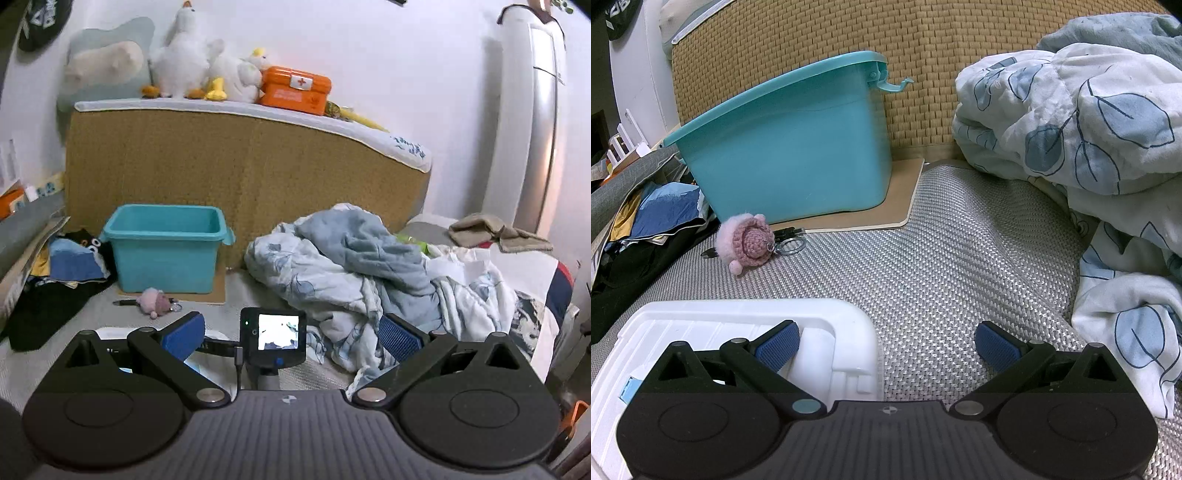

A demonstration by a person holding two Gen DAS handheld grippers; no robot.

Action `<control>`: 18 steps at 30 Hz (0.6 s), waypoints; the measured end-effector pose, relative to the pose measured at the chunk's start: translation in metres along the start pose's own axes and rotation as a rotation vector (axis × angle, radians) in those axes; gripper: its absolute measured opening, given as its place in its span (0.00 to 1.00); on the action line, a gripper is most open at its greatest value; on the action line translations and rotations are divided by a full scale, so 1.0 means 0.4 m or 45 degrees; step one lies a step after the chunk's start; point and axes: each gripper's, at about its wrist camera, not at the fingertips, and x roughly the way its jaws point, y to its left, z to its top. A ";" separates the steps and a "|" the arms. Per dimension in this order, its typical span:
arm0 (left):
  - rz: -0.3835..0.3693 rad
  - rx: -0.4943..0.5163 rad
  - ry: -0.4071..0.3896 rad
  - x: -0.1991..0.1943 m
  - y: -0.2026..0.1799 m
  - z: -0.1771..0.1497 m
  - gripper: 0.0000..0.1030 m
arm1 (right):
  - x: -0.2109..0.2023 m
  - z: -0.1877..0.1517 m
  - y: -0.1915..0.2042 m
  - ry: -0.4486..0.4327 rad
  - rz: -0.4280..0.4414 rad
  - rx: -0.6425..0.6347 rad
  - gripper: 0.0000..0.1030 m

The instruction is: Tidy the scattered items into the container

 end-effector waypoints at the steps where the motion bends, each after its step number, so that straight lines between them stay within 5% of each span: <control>1: -0.023 -0.009 0.009 -0.005 -0.002 0.000 1.00 | 0.000 0.000 0.000 0.000 0.000 0.000 1.00; 9: -0.195 -0.024 0.115 0.004 0.007 -0.014 1.00 | 0.001 0.000 0.000 0.000 -0.001 0.000 1.00; 13: -0.385 -0.110 0.245 0.021 0.016 -0.013 1.00 | 0.001 0.000 0.000 0.000 -0.001 0.000 1.00; 18: -0.401 0.034 0.249 0.018 -0.034 -0.031 1.00 | 0.001 0.000 0.000 0.000 -0.001 0.000 1.00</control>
